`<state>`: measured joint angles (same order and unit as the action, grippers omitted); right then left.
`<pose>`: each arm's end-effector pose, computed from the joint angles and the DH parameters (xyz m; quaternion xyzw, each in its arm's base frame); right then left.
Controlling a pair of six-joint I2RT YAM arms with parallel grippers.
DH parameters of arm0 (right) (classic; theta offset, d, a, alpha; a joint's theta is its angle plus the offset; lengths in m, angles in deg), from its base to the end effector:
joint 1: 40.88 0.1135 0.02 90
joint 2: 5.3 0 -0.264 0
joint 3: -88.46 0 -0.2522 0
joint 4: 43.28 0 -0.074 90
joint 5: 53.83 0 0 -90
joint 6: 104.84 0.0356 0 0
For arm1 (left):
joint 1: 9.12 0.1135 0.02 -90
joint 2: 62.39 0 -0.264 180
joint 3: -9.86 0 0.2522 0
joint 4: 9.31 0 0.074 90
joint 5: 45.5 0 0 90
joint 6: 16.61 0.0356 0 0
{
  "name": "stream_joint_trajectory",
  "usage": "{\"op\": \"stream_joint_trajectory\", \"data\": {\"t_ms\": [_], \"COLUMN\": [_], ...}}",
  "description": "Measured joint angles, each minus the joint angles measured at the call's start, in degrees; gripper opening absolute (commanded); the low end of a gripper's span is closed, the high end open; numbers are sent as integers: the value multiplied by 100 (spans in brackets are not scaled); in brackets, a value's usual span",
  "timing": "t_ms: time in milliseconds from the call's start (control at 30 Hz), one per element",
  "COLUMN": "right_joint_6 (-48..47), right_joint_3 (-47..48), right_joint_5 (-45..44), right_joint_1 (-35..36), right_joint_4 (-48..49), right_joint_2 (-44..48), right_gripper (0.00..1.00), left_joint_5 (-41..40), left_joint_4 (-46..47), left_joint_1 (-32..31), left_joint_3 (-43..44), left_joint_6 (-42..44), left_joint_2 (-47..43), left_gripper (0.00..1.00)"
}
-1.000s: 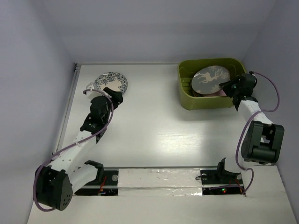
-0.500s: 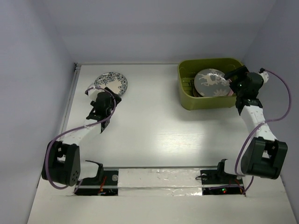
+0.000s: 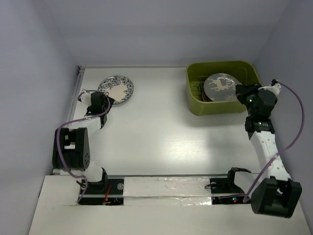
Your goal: Place the plates into the plastic bin on the countertop
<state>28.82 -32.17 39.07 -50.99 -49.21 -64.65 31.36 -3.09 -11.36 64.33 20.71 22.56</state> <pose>0.2431 -0.0415 0.3294 0.3206 0.6698 0.2112 0.6356 0.3133 -0.0042 0.2039 -0.4117 0.7284 -0.1634 0.5227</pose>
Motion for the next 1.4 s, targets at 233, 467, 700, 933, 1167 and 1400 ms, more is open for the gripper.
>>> {"op": "stream_joint_trajectory", "data": {"t_ms": [233,467,700,933,1167,1400], "right_joint_6": [-37,-39,-37,-2,-61,-33], "right_joint_3": [-256,-415,-459,-466,-273,205], "right_joint_5": [756,1349,1644,1836,1519,835], "right_joint_1": [1049,1438,1471,1652,3423,4848], "right_joint_4": [345,509,533,732,879,1226], "right_joint_2": [748,833,1062,1097,409,-1228], "right_gripper": [22,23,24,26,54,100], "left_joint_5": [485,1045,1276,1523,1753,2131], "left_joint_4": [-31,380,911,1777,2605,3209], "left_joint_1": [420,745,876,874,879,817], "left_joint_3": [776,1167,1215,876,-756,-1891], "left_joint_6": [-192,-479,-699,-940,-1252,-1530], "left_joint_2": [1296,2083,2479,2559,1388,402], "left_gripper": [54,46,1,0,0,0]}}
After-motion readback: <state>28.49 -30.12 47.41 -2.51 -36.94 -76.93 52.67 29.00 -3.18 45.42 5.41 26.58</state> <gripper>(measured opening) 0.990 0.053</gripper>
